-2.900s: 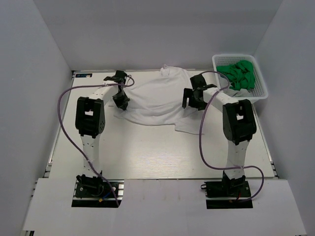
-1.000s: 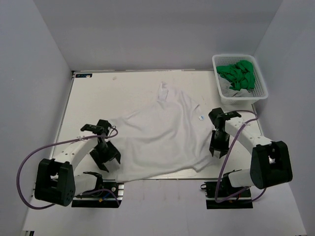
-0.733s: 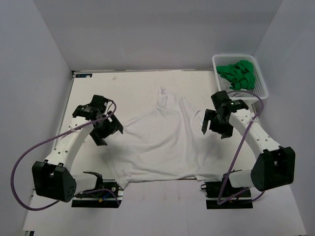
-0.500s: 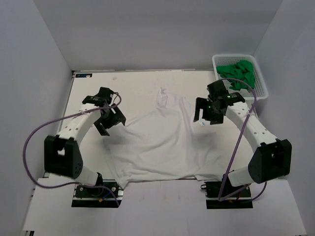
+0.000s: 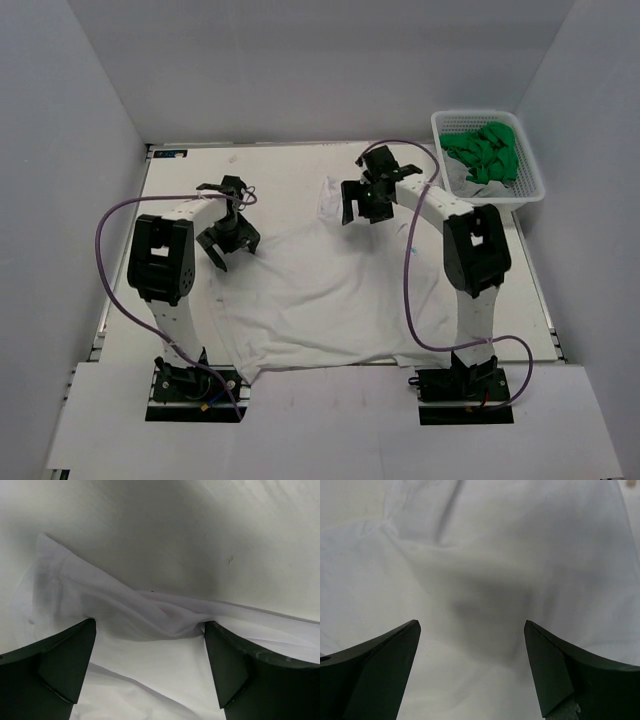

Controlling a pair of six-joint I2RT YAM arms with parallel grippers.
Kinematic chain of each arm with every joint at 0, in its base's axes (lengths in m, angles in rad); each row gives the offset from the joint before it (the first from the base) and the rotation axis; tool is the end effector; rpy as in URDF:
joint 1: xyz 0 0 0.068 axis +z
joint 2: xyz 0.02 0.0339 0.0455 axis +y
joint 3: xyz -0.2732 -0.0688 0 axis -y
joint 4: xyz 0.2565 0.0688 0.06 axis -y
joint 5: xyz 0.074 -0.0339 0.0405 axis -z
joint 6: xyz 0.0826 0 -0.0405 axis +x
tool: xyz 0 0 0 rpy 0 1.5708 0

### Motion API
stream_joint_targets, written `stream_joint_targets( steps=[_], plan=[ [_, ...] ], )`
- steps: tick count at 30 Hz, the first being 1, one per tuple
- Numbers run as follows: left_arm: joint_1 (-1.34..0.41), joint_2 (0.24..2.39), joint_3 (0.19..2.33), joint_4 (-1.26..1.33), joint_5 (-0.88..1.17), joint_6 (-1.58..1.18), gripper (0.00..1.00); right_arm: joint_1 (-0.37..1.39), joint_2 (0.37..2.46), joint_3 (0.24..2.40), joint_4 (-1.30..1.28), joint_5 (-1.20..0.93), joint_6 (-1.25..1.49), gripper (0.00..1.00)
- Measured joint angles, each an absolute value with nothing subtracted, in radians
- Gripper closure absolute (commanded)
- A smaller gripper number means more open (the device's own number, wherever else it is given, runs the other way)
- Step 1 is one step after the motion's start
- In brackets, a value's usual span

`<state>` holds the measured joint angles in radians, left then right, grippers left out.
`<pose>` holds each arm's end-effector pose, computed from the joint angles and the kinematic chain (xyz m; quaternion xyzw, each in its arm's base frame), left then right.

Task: Fold and stack the t-shirts
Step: Flatten out the tshirt

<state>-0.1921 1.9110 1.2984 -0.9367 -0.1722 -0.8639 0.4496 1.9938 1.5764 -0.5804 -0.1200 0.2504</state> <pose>0.3550 -0.0546 0.1173 -0.3293 0.9403 0.0689 0.0526 0.4240 0.2156 0.1824 -0.1121 0.9511 0.1508 0.2453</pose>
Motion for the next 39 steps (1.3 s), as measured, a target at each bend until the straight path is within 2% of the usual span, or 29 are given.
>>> stream_joint_targets(
  steps=[4, 9, 15, 20, 22, 25, 31, 35, 39],
  plan=[
    [-0.184, 1.950, 1.348, -0.941, -0.166, -0.872, 0.00, 0.442, 2.131, 1.645, -0.539, -0.108, 0.260, 0.10],
    [-0.182, 2.071, 1.521, -0.915, -0.146, -0.806, 0.00, 0.420, 2.168, 1.686, -0.524, -0.026, 0.317, 0.10],
    [-0.181, 2.292, 1.886, -0.873, -0.179, -0.678, 0.00, 0.326, 2.279, 1.835, -0.528, 0.002, 0.367, 0.10],
    [-0.169, 2.522, 2.262, -0.781, -0.194, -0.588, 0.00, 0.270, 2.444, 2.103, -0.530, -0.013, 0.334, 0.10],
    [-0.160, 2.577, 2.338, -0.717, -0.190, -0.569, 0.00, 0.260, 2.506, 2.198, -0.511, -0.015, 0.317, 0.10],
    [-0.139, 2.587, 2.347, -0.652, -0.153, -0.562, 0.00, 0.253, 2.544, 2.256, -0.487, -0.019, 0.297, 0.10],
    [-0.083, 2.558, 2.344, -0.577, -0.131, -0.535, 0.00, 0.251, 2.515, 2.234, -0.485, -0.012, 0.239, 0.10],
    [-0.065, 2.432, 2.271, -0.592, -0.157, -0.519, 0.00, 0.254, 2.372, 2.130, -0.511, 0.017, 0.208, 0.10],
    [-0.072, 2.167, 2.033, -0.648, -0.189, -0.536, 0.00, 0.259, 2.112, 1.932, -0.505, 0.035, 0.213, 0.10]
  ],
)
